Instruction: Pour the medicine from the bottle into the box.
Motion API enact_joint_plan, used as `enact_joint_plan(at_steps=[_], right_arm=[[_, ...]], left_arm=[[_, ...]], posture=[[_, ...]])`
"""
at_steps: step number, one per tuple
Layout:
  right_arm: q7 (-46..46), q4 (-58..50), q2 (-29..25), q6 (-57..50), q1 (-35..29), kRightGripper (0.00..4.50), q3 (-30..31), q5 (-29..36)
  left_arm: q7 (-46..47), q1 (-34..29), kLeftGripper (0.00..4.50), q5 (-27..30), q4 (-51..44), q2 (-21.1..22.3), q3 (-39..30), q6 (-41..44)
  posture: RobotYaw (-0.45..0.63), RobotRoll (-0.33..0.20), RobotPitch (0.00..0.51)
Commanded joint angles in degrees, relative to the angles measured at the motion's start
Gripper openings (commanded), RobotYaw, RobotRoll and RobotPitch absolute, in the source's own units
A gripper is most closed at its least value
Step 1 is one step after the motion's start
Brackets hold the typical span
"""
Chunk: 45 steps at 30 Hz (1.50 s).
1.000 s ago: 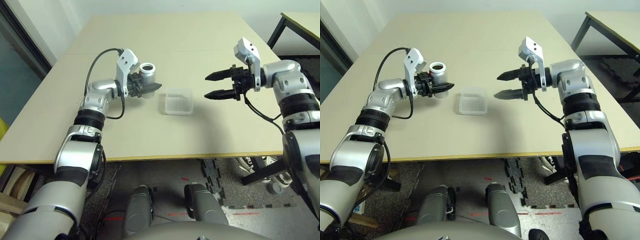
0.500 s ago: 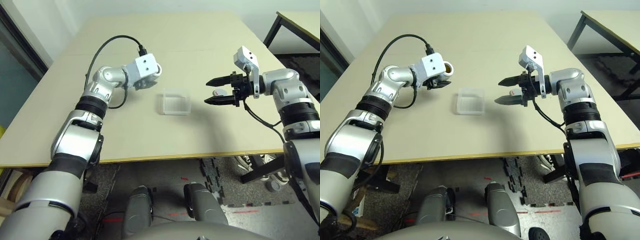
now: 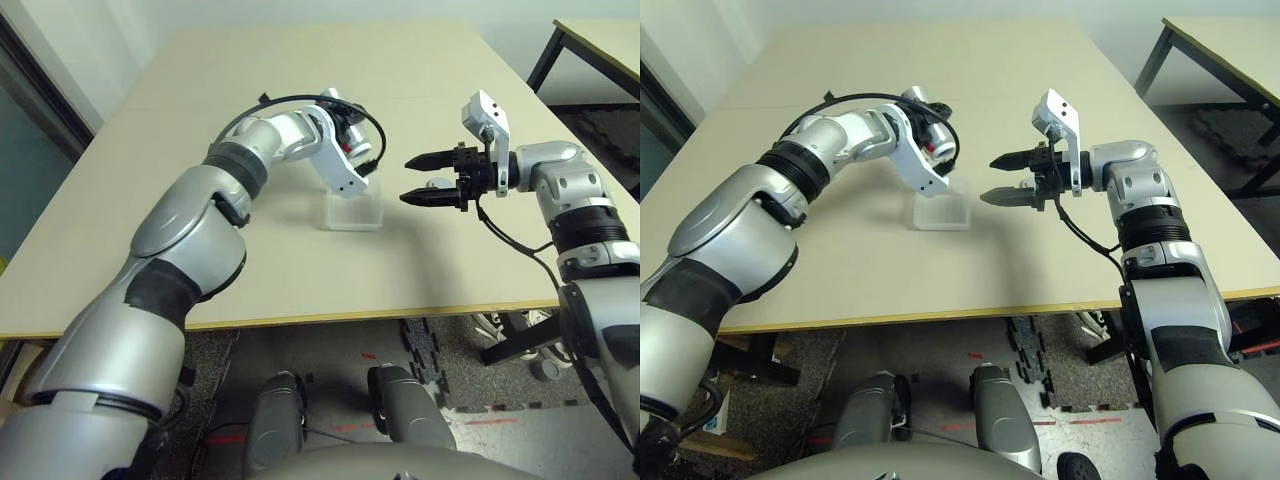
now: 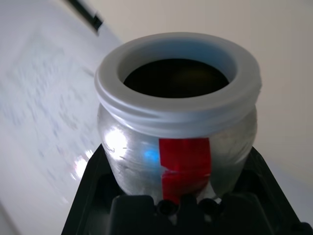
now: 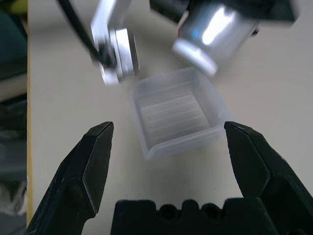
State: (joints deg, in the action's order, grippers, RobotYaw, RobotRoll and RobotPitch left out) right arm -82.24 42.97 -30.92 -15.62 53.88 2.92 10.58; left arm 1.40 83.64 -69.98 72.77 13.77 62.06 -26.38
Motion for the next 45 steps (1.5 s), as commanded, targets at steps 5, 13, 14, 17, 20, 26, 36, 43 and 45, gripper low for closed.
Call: enact_joint_plan(at_steps=[5, 13, 14, 17, 20, 26, 36, 43, 45], right_arm=[[0.71, -2.47, -0.51, -1.59, -0.65, 4.50, -0.77, 1.66], [1.46, -2.16, 0.00, -1.71, -0.61, 4.50, -0.49, 1.99], [1.55, -1.91, 0.16, -1.60, -0.56, 4.50, -0.39, 1.92], [1.64, -1.59, 0.43, -1.52, -0.63, 4.50, -0.25, 1.82], [1.86, -0.72, 0.74, -1.16, -0.50, 4.50, -0.21, 1.62], [2.44, 1.10, 1.35, -0.32, -0.11, 4.50, -0.30, 1.44], [2.51, 4.51, 1.58, 1.86, 0.74, 4.50, -0.16, 0.66], [2.24, 5.94, 1.62, 3.40, 0.78, 4.50, 0.15, -0.23], [2.12, 5.98, 1.58, 3.82, 0.42, 4.50, 0.21, -0.52]], left_arm=[[1.06, 3.46, 2.68, -1.73, 3.49, -2.10, 1.30, 0.25], [-6.25, 2.37, 2.68, 5.44, 4.03, -1.34, -5.20, -2.99], [-9.94, 1.82, 2.68, 9.24, 4.31, -1.12, -8.70, -3.33], [-20.09, 0.16, 2.68, 19.97, 4.60, -0.71, -18.91, -2.68], [-33.02, -1.22, 2.68, 33.51, 4.16, -0.97, -31.88, 2.27], [-45.65, -3.49, 2.68, 50.84, 1.78, -0.31, -48.98, 17.48], [-49.66, -14.52, 2.68, 65.24, -11.34, 1.88, -61.54, 35.92], [-44.52, -23.96, 2.68, 73.75, -25.85, 2.44, -68.54, 46.79], [-43.00, -27.01, 2.68, 74.92, -29.52, 2.99, -69.37, 48.19]], posture=[[-0.26, 0.000, 0.053], [-0.23, 0.000, 0.061], [-0.23, 0.000, 0.061], [-0.22, 0.000, 0.062], [-0.21, 0.000, 0.061], [-0.21, 0.000, 0.061], [-0.19, 0.000, 0.065], [-0.19, 0.000, 0.066], [-0.19, 0.000, 0.066]])
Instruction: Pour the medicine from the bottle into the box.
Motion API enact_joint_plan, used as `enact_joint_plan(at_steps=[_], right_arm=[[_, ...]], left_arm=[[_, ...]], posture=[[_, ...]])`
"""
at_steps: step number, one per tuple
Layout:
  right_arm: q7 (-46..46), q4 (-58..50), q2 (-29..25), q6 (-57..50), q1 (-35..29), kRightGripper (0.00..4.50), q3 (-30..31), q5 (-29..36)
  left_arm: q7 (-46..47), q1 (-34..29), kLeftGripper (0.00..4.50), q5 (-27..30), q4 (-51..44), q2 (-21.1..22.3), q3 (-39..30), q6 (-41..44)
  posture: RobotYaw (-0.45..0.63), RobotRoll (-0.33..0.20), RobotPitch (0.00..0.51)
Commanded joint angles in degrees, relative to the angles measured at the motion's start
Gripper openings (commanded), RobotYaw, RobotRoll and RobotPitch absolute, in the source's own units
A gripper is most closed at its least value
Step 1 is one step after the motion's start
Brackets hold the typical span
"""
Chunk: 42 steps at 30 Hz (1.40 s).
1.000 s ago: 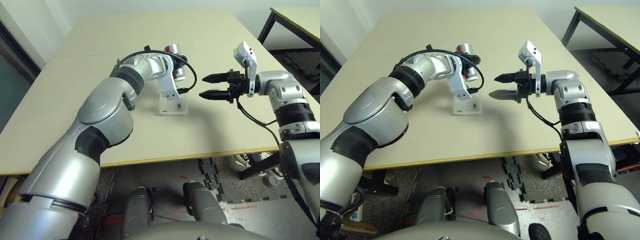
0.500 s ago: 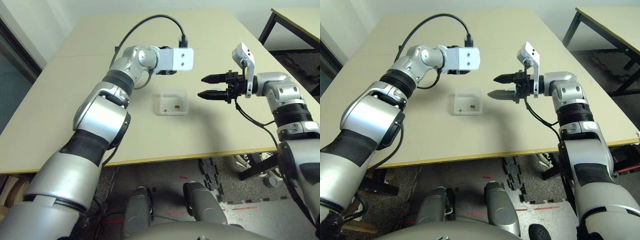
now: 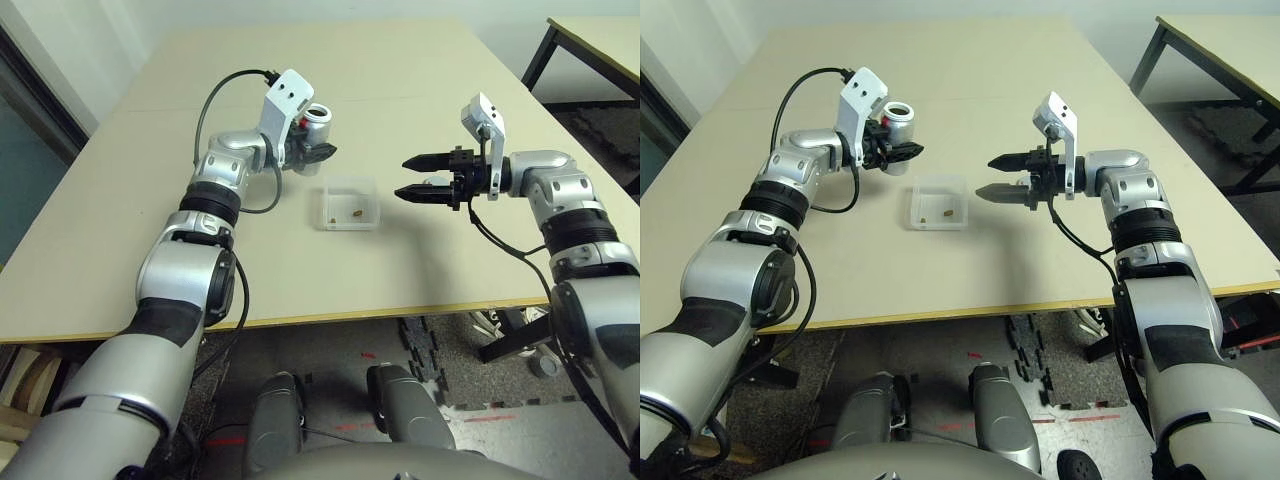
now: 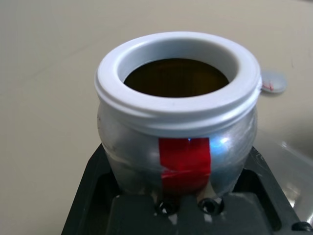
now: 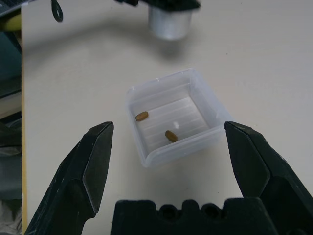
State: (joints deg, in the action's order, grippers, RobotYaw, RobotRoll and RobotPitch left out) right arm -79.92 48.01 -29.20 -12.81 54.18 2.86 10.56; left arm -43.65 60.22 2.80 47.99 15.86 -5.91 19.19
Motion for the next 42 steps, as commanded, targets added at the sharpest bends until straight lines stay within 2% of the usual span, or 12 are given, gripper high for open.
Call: enact_joint_plan(at_steps=[1, 7, 12, 20, 28, 36, 41, 42], right_arm=[[-0.24, 0.98, -0.14, 1.16, -0.04, 4.50, 0.27, -0.60], [-0.25, 1.81, 0.16, 1.96, -0.03, 4.50, 0.35, -1.06], [-0.30, 2.84, 0.53, 2.61, 0.56, 4.50, 0.56, -1.33], [-0.16, 3.97, 1.20, 3.49, 1.27, 4.50, 0.62, -1.66], [-0.18, 4.80, 1.21, 3.90, 1.84, 4.50, 0.42, -1.78], [-0.24, 4.46, 0.83, 3.82, 1.54, 4.50, 0.32, -1.70], [-0.36, 4.54, 0.75, 3.86, 1.50, 4.50, 0.37, -1.75], [-0.35, 4.64, 0.84, 3.90, 1.56, 4.50, 0.40, -1.77]], left_arm=[[2.71, -5.03, 2.68, 2.57, -6.40, 1.16, -1.61, 3.48], [5.52, -14.16, 2.68, 2.96, -15.15, 2.65, -1.43, 3.95], [8.41, -17.47, 2.68, 3.26, -15.50, 3.00, -2.09, 1.96], [11.16, -18.50, 2.68, 1.84, -9.17, 2.70, -0.81, -6.67], [13.05, -16.79, 2.68, 1.51, 2.93, 2.57, -0.90, -17.04], [13.69, -16.34, 2.68, 0.95, 8.39, 1.93, -0.28, -21.93], [14.46, -16.37, 4.49, 0.76, 9.29, 2.36, -0.05, -22.39], [14.21, -16.53, 4.49, 0.85, 9.08, 2.48, 0.02, -22.32]], posture=[[-0.19, 0.000, 0.068], [-0.18, 0.000, 0.070], [-0.17, 0.000, 0.067], [-0.17, 0.000, 0.068], [-0.18, 0.000, 0.070], [-0.18, 0.000, 0.070], [-0.19, 0.000, 0.075], [-0.19, 0.000, 0.076]])
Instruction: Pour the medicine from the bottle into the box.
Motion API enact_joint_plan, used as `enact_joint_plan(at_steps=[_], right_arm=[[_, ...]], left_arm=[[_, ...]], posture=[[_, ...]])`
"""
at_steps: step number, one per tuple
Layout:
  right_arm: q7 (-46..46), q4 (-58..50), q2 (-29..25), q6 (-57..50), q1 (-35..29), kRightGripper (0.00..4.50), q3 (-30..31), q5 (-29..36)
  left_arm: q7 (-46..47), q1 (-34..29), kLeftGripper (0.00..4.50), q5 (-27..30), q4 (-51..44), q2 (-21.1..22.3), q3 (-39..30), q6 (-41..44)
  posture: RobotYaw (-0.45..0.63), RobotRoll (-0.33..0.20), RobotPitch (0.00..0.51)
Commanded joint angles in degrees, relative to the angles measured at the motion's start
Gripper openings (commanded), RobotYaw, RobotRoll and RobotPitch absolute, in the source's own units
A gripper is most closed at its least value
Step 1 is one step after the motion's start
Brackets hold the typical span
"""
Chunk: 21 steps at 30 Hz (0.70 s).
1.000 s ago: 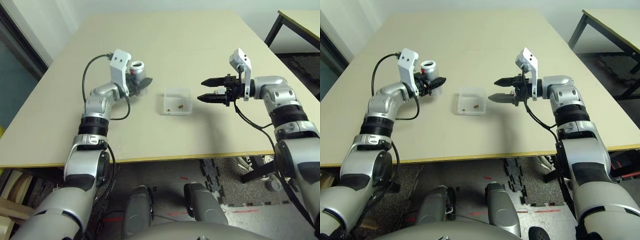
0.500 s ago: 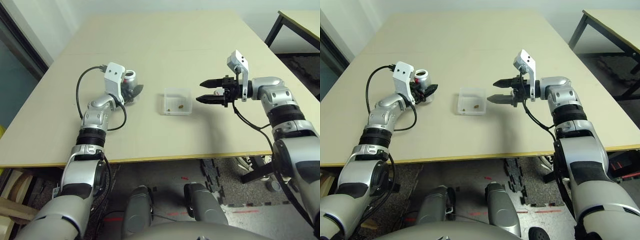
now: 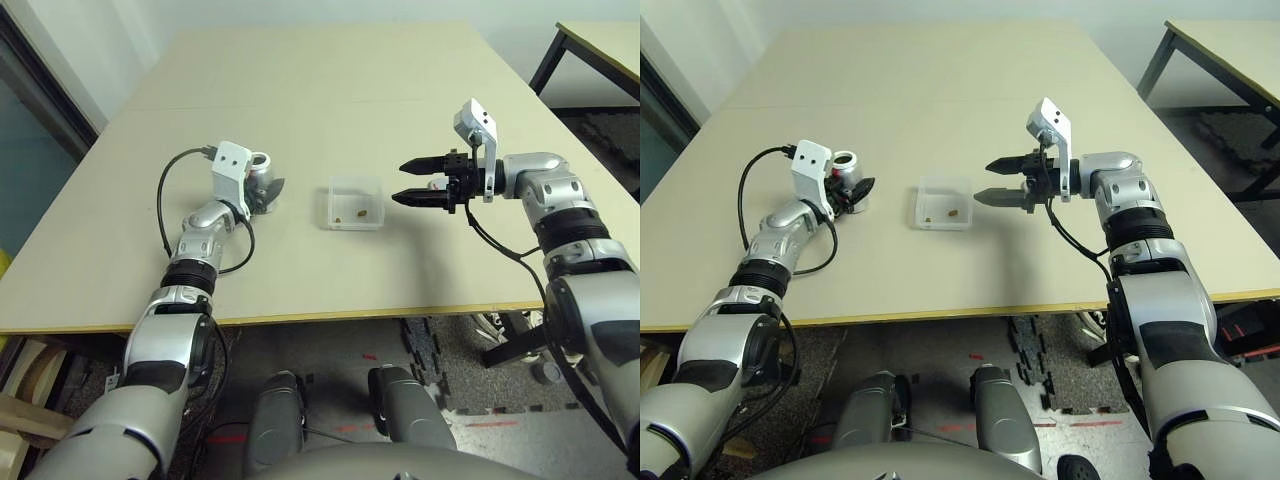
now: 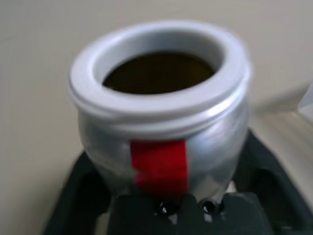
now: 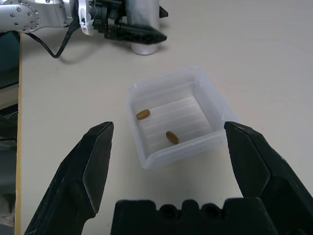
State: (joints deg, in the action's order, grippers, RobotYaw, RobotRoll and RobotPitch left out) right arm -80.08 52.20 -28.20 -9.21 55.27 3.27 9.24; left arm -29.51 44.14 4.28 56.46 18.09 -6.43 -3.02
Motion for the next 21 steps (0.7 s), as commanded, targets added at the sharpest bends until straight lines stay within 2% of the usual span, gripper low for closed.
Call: enact_joint_plan(at_steps=[1, 9, 21], right_arm=[[-0.15, 0.57, -0.06, 0.33, 0.57, 4.50, 0.03, -0.49], [-0.23, 0.86, 0.43, 0.39, 0.77, 4.50, 0.21, -0.59], [0.51, 1.64, 0.94, 0.93, 0.10, 4.50, -0.20, -0.65]], left_arm=[[-0.12, -0.59, 4.49, -0.55, 0.38, 0.37, 0.61, -0.09], [-1.41, -4.21, 4.49, 0.50, -5.82, 1.24, 0.56, 1.87], [-0.72, -17.16, 4.49, 2.93, -28.37, 2.40, -0.61, 11.43]], posture=[[-0.19, 0.000, 0.076], [-0.18, 0.000, 0.077], [-0.16, 0.000, 0.083]])
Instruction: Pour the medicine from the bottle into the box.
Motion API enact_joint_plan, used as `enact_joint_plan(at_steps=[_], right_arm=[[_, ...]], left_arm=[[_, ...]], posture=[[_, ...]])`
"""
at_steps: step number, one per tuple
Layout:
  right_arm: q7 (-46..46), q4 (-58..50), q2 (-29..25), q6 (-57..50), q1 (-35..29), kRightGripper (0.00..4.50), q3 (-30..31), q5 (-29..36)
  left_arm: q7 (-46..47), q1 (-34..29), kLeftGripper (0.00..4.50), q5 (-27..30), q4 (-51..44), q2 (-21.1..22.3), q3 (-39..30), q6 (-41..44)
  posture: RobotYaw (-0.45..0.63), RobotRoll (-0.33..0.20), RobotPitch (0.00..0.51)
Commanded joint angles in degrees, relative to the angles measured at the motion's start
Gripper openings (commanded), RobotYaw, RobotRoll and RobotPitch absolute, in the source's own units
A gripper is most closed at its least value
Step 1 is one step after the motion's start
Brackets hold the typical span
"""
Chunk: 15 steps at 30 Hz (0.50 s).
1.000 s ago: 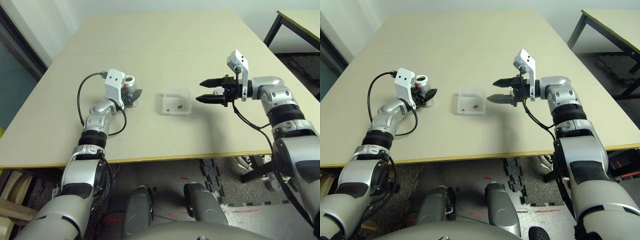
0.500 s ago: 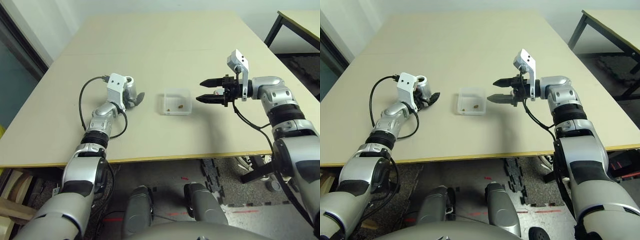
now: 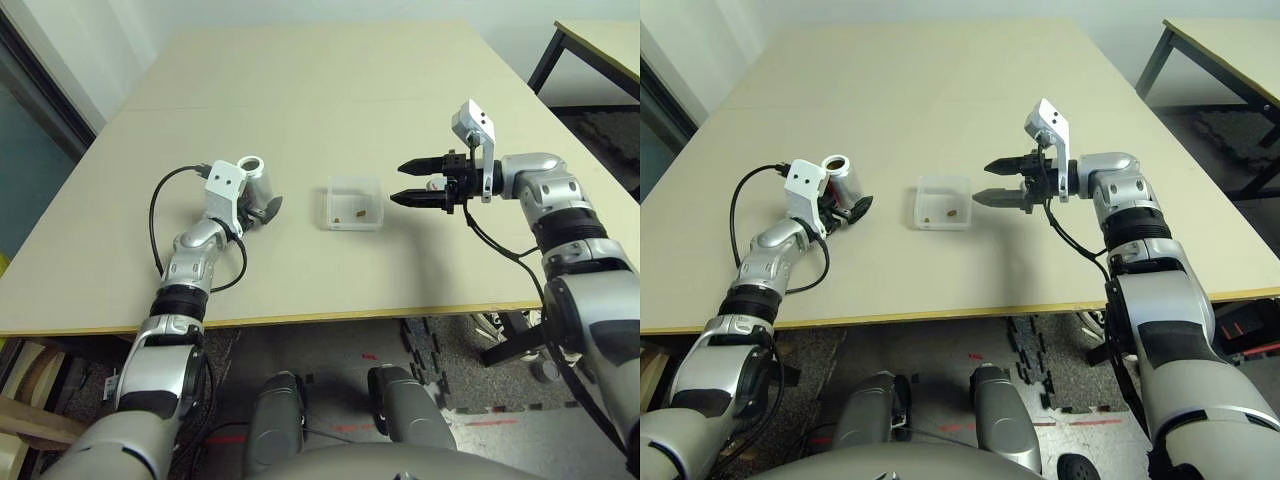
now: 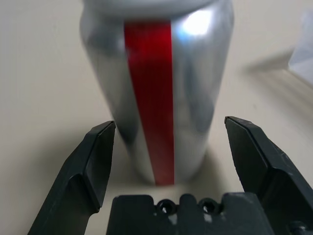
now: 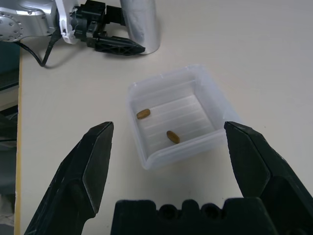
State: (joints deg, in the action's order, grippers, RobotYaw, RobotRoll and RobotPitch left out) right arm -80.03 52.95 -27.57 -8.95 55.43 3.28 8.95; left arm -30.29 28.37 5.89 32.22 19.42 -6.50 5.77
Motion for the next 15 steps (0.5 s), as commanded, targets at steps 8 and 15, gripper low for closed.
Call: enact_joint_plan(at_steps=[8, 15], right_arm=[[2.78, 4.41, -0.12, 1.15, -0.01, 4.50, -1.46, -0.28], [5.99, 7.68, -1.10, 2.41, 0.35, 4.50, -2.73, -0.77]], left_arm=[[-0.04, -8.28, 4.49, 3.95, -18.37, 2.86, -1.93, 9.78], [-0.07, -15.77, 4.49, 8.96, -31.91, 4.93, -5.78, 15.46]], posture=[[-0.16, 0.000, 0.080], [-0.13, 0.000, 0.079]])
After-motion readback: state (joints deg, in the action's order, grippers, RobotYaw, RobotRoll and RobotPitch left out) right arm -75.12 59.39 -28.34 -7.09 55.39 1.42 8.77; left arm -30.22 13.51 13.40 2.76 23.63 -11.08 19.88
